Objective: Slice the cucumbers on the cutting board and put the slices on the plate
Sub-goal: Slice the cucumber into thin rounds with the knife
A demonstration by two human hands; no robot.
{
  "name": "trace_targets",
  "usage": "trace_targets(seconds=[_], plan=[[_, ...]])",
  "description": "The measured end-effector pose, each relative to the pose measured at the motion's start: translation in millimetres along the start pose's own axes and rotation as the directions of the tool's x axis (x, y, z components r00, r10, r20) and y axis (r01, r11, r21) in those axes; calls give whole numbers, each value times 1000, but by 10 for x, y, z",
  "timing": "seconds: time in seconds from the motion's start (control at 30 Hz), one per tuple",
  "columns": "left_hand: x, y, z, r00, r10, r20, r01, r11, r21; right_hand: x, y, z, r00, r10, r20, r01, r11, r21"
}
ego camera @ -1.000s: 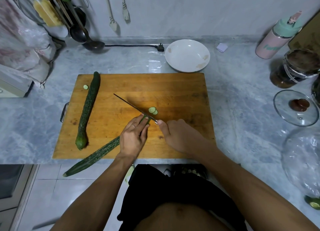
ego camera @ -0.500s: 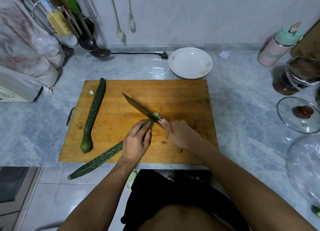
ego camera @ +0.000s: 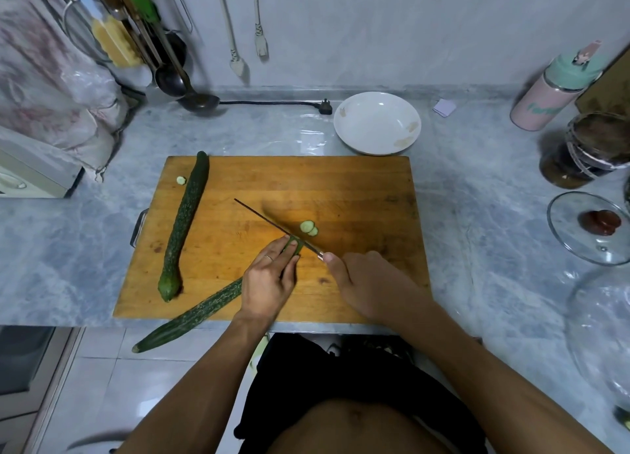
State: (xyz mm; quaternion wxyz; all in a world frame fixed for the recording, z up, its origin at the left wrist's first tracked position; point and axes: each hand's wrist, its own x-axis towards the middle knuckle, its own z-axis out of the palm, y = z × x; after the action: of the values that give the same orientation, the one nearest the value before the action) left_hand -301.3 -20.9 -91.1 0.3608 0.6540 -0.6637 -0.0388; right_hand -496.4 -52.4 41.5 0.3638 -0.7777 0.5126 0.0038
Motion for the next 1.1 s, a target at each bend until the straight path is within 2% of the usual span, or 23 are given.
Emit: trace_targets(seconds=[0.37,0.73,0.93,1.1], plan=[[-42,20,66,998,-22,-56,27,995,98,76,-7,47,1000,26,12,-26,999,26],[-39,4,72,999,-20,-28,22,998,57,324,-38,288,997,56,-47,-53,996,65],[-43,56,-2,999,-5,-36,7,999,44,347,-4,217,998,63,-4,-62,994,95],[-55,82,-2,999,-37,-15,39,989,142,414,44,-5,999,38,32,-43,984,174]])
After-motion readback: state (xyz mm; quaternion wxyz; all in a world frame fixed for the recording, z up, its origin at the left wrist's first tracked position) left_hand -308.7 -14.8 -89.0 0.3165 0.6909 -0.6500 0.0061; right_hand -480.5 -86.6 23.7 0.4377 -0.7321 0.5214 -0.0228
